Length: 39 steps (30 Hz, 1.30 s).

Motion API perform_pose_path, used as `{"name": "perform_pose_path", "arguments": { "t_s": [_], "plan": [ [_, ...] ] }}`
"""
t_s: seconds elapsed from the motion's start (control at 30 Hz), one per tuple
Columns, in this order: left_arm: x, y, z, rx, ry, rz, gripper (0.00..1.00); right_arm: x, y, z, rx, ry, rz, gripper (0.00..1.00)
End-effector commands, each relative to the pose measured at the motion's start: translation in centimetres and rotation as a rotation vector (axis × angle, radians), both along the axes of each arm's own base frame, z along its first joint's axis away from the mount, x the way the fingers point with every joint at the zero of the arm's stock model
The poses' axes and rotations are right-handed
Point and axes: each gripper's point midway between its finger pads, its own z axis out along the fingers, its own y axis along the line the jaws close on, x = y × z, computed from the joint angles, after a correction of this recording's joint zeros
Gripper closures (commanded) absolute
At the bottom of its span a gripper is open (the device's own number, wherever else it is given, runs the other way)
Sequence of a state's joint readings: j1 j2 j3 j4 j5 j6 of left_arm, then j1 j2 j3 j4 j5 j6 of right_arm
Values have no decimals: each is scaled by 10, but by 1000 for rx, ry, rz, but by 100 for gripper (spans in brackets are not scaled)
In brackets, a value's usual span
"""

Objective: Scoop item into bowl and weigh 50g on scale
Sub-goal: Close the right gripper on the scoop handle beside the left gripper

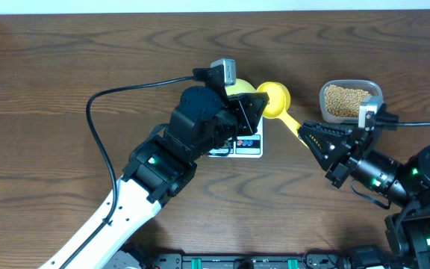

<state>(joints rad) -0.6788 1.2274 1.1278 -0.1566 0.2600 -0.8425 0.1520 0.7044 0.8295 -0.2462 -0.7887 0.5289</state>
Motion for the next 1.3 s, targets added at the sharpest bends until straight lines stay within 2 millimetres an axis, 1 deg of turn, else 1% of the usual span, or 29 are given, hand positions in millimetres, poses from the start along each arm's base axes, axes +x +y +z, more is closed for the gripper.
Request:
{"name": "perform_pose_path", "arguments": {
  "t_s": [0.0, 0.27, 0.43, 0.53, 0.7, 0.83, 1.1, 1.27],
  "plan": [
    [-3, -2, 6, -30, 14, -8, 92, 2, 3, 1, 27, 49, 8, 88],
    [-2, -2, 7, -36, 9, -6, 93, 4, 4, -2, 77, 134, 4, 89],
    [0, -4, 14, -55, -15, -6, 93, 3, 5, -2, 116, 190, 4, 88],
    [1, -3, 15, -56, -20, 1, 92, 3, 5, -2, 137, 219, 2, 88],
    [1, -3, 15, -55, -18, 0, 93, 4, 5, 1, 148, 217, 1, 90],
    [1, -3, 15, -55, -18, 1, 93, 4, 5, 1, 179, 257, -3, 90],
    [1, -3, 15, -55, -18, 0, 93, 2, 6, 2, 183, 261, 12, 92],
    [1, -3, 15, -56, -19, 1, 93, 1, 7, 2, 213, 305, 11, 92]
  ]
}}
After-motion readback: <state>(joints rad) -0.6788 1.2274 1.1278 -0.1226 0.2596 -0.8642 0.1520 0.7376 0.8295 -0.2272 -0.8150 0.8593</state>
